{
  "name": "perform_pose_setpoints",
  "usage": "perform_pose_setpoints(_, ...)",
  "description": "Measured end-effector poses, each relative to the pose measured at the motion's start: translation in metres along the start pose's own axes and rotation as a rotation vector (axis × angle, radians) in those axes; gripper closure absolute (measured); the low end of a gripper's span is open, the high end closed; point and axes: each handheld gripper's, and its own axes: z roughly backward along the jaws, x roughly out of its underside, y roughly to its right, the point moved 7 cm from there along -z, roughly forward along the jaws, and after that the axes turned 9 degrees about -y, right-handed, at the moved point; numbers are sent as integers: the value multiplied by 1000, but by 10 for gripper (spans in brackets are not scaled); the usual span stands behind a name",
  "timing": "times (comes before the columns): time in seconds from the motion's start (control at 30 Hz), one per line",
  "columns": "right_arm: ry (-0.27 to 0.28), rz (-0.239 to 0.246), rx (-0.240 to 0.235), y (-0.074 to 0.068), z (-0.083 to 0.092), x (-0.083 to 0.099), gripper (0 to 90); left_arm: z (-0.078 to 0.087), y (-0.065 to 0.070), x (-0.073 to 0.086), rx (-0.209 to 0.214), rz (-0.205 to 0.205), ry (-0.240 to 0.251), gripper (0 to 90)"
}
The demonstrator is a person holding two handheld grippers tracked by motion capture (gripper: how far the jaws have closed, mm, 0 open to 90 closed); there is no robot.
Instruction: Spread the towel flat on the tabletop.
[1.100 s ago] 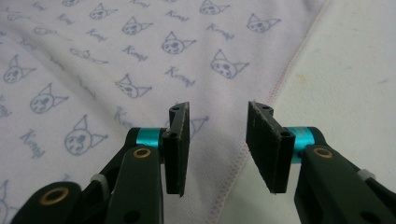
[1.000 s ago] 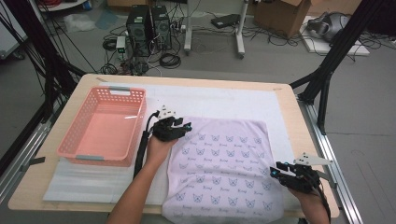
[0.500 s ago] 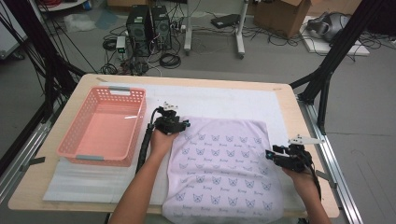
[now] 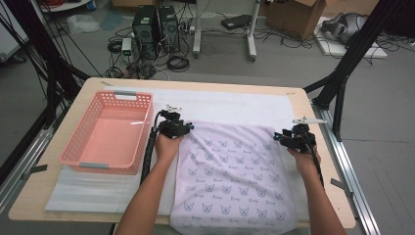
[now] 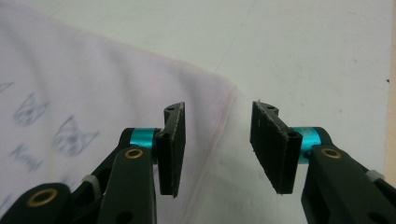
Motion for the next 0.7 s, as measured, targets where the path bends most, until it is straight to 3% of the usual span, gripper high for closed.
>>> perform_pose_setpoints(0.1,-18,-21,-1,3,-18,-6,553,1,-1,2,0,-5,3,558)
perform_pose_setpoints(0.17,-51,-4,3,1,-31,-6,572,2,-3,4,-17,-30,13,607)
perform_pose_setpoints(0.2,-46,12,12,0,-34,-7,625,2,-2,5,-6,-34,1,691)
perform_pose_setpoints(0.23,-35,25,10,-1,-36,-10,731,1,-1,6,-12,-46,-7,853)
perform_pose_setpoints(0.27,-39,38,4,-2,-37,-11,829,1,0,5,-23,-60,-11,871)
perform_pose_setpoints(0.3,-42,60,3,-2,-38,-13,852,0,0,5,-28,-59,-8,878)
perform_pose_setpoints(0.4,-46,99,102,5,-40,-22,868,2,-3,1,-52,-48,25,883)
perform_pose_setpoints(0.47,-13,43,110,13,-39,-27,869,4,-3,-5,-68,-45,76,884)
perform_pose_setpoints(0.53,18,25,129,18,-38,-30,868,5,-2,-9,-88,-60,115,884)
perform_pose_setpoints(0.63,49,28,160,19,-39,-33,854,0,-4,-7,-114,-67,99,866)
perform_pose_setpoints(0.7,20,4,190,20,-42,-29,710,3,-7,-8,-126,-30,107,658)
